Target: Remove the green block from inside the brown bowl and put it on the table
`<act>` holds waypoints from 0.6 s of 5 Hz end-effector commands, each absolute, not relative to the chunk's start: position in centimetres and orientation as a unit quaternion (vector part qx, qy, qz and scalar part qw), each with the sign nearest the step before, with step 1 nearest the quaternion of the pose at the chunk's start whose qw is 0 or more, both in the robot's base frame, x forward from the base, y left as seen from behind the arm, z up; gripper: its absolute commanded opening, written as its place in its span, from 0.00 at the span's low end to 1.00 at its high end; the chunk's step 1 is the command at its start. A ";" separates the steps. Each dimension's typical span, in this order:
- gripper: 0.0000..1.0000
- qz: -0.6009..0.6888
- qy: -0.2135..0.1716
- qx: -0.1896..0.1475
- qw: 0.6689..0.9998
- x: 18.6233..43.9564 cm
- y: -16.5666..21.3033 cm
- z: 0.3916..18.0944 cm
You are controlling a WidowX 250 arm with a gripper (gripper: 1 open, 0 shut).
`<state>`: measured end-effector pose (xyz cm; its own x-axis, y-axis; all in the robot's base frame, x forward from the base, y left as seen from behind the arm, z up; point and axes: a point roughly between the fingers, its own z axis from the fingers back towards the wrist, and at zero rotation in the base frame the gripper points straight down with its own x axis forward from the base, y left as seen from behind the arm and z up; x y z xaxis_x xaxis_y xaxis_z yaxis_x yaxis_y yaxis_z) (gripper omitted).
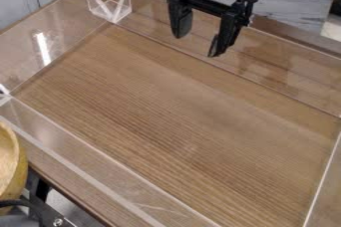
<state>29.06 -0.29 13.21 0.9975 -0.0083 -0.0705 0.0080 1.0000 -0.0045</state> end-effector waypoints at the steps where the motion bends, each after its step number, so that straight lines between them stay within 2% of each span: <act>1: 1.00 -0.016 0.023 0.002 1.000 30.0 0.7 13.0; 3: 1.00 -0.051 -0.007 0.009 0.999 32.0 2.2 12.5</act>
